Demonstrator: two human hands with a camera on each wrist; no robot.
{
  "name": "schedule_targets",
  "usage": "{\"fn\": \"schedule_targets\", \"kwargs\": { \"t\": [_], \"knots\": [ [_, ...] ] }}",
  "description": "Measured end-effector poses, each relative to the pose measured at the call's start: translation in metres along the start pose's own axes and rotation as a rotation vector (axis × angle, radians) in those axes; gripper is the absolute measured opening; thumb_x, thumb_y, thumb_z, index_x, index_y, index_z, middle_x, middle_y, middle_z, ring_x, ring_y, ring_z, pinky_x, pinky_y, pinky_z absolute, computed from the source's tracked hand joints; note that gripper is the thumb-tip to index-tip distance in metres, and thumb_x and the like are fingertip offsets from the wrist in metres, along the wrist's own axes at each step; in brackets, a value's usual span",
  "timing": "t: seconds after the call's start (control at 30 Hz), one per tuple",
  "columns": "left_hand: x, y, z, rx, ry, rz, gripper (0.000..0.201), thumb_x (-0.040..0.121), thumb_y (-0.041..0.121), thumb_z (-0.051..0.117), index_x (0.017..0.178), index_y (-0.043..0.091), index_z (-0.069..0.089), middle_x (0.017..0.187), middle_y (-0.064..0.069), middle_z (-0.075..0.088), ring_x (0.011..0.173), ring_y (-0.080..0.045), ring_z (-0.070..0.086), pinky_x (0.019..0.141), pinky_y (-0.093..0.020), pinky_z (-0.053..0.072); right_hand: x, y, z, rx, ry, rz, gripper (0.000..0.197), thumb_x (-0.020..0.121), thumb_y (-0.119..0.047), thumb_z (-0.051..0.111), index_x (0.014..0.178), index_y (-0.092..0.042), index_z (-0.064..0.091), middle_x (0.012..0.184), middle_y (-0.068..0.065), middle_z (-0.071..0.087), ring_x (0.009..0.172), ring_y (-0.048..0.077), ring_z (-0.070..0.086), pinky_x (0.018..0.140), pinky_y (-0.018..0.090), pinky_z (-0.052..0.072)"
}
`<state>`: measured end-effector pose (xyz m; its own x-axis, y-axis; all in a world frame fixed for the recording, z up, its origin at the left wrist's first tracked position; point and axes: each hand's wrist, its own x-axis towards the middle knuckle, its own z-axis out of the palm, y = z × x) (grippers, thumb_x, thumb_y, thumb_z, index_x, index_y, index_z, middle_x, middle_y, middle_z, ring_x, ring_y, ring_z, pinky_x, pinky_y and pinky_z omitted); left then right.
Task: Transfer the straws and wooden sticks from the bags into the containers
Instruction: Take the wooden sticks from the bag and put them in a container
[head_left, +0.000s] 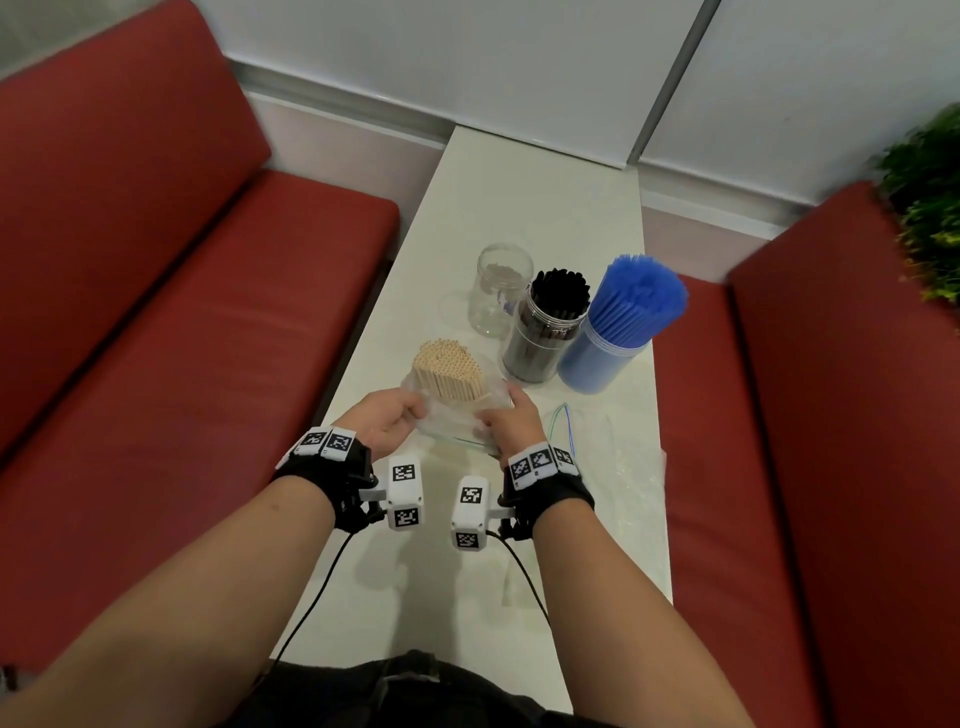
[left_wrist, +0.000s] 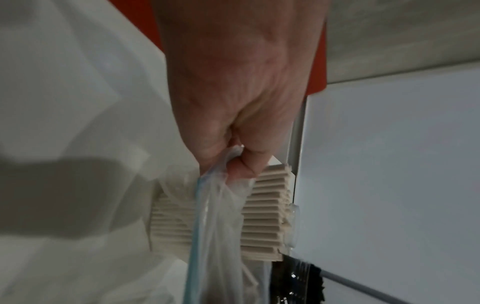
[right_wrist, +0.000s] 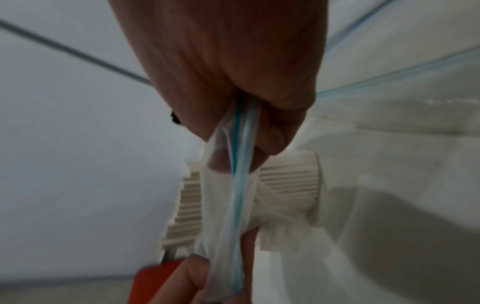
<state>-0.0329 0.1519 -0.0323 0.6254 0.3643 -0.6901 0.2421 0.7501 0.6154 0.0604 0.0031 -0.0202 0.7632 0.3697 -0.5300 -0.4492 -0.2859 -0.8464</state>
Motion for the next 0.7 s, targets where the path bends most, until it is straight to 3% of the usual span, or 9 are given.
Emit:
{"fn": "schedule_targets", "kwargs": {
  "t": [0.07,0.13,0.23,0.3,0.37,0.47,0.53,0.63,0.7],
  "knots": [
    [0.001,-0.001,-0.004,0.099,0.037,0.002,0.04,0.071,-0.023,0.032,0.095,-0.004,0.057,0.094,-0.015,0.055,0.089,-0.029,0.055,0.083,-0.036,0.054,-0.001,-0.006,0.001,-0.29,0.029,-0.054,0.08,0.086,0.006,0.057,0.154,-0.03,0.035,0.135,0.018,0.051,0.086,0.025,0.058,0.063,0.027,0.05],
    [-0.004,0.0,-0.007,0.216,0.092,0.008,0.036,0.07,-0.02,0.032,0.09,-0.001,0.055,0.089,-0.013,0.049,0.081,-0.027,0.049,0.065,-0.034,0.052,-0.001,-0.009,0.003,-0.515,-0.001,-0.128,0.099,0.084,0.002,0.064,0.16,-0.04,0.016,0.145,0.016,0.032,0.093,0.026,0.056,0.085,0.034,0.051],
    [-0.014,0.006,-0.009,0.215,0.118,-0.092,0.021,0.08,-0.01,0.035,0.081,0.003,0.051,0.087,-0.013,0.051,0.076,-0.029,0.053,0.06,-0.035,0.052,0.002,-0.006,0.008,-0.774,-0.129,-0.238,0.091,0.087,-0.009,0.069,0.158,-0.044,0.024,0.158,0.01,0.026,0.132,0.034,0.046,0.114,0.048,0.037],
    [-0.018,0.012,-0.013,0.052,0.012,-0.224,0.017,0.083,0.002,0.036,0.091,0.003,0.052,0.097,-0.018,0.058,0.083,-0.034,0.061,0.073,-0.045,0.054,0.005,0.0,0.009,-0.747,-0.237,-0.257,0.079,0.089,-0.016,0.068,0.156,-0.039,0.034,0.158,0.01,0.032,0.142,0.034,0.036,0.12,0.049,0.03],
    [-0.015,0.019,-0.02,-0.053,-0.149,-0.325,0.038,0.086,0.021,0.043,0.112,-0.002,0.058,0.11,-0.024,0.064,0.094,-0.038,0.065,0.078,-0.047,0.055,0.009,0.008,0.008,-0.671,-0.303,-0.23,0.076,0.088,-0.021,0.07,0.156,-0.035,0.037,0.16,0.008,0.033,0.147,0.031,0.031,0.122,0.048,0.026],
    [-0.013,0.021,-0.02,-0.022,-0.274,-0.337,0.045,0.095,0.036,0.05,0.112,0.0,0.07,0.112,-0.02,0.07,0.094,-0.036,0.071,0.071,-0.043,0.058,0.015,0.018,0.008,-0.67,-0.334,-0.176,0.081,0.085,-0.031,0.076,0.156,-0.033,0.037,0.163,0.006,0.03,0.15,0.026,0.028,0.124,0.047,0.024],
    [-0.007,0.015,-0.021,0.01,-0.188,-0.301,0.036,0.098,0.026,0.05,0.119,0.001,0.065,0.111,-0.02,0.07,0.093,-0.036,0.071,0.073,-0.045,0.059,0.021,0.023,0.007,-0.734,-0.329,-0.164,0.084,0.084,-0.038,0.077,0.157,-0.031,0.035,0.164,0.005,0.029,0.151,0.025,0.027,0.124,0.046,0.022],
    [0.004,0.005,-0.032,0.08,-0.093,-0.266,0.032,0.097,0.007,0.05,0.127,0.002,0.057,0.136,-0.022,0.055,0.118,-0.038,0.058,0.091,-0.046,0.053,0.031,0.028,0.002,-0.91,-0.341,-0.164,0.088,0.088,-0.04,0.076,0.16,-0.027,0.028,0.168,0.005,0.019,0.154,0.027,0.021,0.125,0.044,0.019],
    [0.011,0.003,-0.036,0.139,0.067,-0.205,0.018,0.101,0.004,0.039,0.1,0.006,0.057,0.148,-0.021,0.042,0.12,-0.036,0.054,0.065,-0.032,0.059,0.038,0.032,-0.001,-1.029,-0.345,-0.156,0.088,0.091,-0.037,0.074,0.161,-0.03,0.022,0.17,0.005,0.01,0.154,0.03,0.019,0.125,0.042,0.019]
  ]
}}
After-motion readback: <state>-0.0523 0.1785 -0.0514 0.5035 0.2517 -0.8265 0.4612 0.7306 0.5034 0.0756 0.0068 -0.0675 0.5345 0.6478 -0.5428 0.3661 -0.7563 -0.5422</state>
